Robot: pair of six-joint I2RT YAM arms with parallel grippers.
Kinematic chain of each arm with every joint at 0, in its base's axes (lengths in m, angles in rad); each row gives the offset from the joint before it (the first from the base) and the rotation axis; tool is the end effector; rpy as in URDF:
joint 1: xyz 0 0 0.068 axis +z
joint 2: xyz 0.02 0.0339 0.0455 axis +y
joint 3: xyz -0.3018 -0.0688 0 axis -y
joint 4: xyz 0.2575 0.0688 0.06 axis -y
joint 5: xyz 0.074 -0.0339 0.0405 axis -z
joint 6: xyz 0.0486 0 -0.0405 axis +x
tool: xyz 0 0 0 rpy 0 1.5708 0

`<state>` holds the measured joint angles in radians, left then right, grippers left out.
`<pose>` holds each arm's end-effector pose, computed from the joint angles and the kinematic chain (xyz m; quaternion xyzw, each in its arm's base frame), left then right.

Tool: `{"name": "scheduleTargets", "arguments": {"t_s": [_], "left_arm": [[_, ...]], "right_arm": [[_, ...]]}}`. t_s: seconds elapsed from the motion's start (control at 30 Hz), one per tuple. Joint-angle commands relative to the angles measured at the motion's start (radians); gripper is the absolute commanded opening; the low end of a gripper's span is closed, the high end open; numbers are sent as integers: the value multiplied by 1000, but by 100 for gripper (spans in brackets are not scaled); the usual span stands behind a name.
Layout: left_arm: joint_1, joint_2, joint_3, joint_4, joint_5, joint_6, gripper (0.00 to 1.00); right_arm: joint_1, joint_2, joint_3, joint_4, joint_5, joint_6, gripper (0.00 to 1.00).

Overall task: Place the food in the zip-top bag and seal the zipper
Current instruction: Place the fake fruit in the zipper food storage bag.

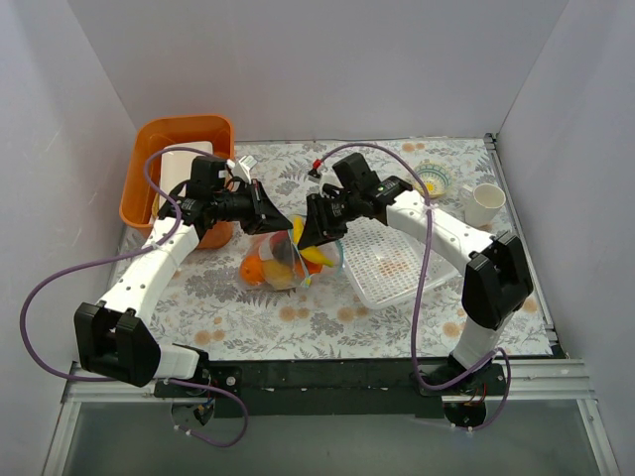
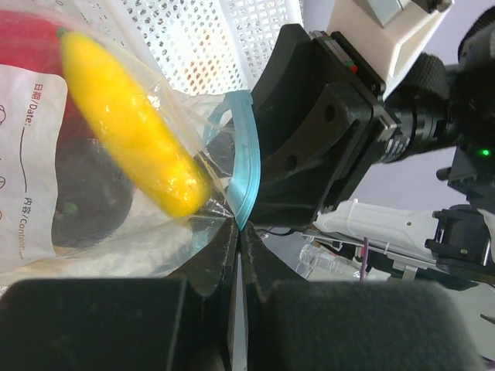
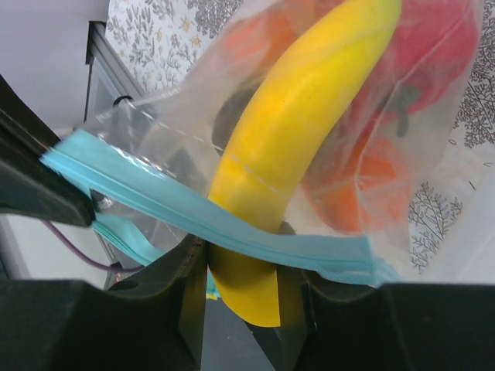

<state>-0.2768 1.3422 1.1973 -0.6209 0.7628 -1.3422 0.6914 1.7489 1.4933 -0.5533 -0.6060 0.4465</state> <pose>0.2734 -0.1126 0.3540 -0.3081 0.8097 -0.4995 0.0029 0.3031 0.2868 0.3210 -0.2183 0.8658 0.4245 0.1497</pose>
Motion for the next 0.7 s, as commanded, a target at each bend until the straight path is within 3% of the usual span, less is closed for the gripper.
{"name": "scheduleTargets", "arguments": {"t_s": [0.0, 0.17, 0.27, 0.3, 0.4, 0.47, 0.5, 0.67], "left_arm": [[1, -52, -2, 1, 38, -6, 0], [1, -57, 4, 3, 33, -14, 0], [1, -60, 13, 7, 26, -21, 0], [1, -60, 22, 7, 23, -25, 0], [-1, -61, 36, 10, 4, -32, 0], [1, -61, 50, 10, -19, -35, 0], [1, -60, 53, 9, -23, -41, 0], [1, -66, 67, 13, -55, -58, 0]], "right_arm": [[46, 1, 74, 72, 138, 83, 12], [74, -28, 71, 96, 264, 97, 19], [92, -45, 55, 85, 336, 60, 37], [94, -52, 44, 98, 331, 51, 48], [105, -98, -5, 162, 313, 18, 64], [105, -159, -54, 205, 322, 15, 69], [105, -179, -70, 234, 336, 12, 87], [103, -287, -85, 199, 489, -9, 90]]}}
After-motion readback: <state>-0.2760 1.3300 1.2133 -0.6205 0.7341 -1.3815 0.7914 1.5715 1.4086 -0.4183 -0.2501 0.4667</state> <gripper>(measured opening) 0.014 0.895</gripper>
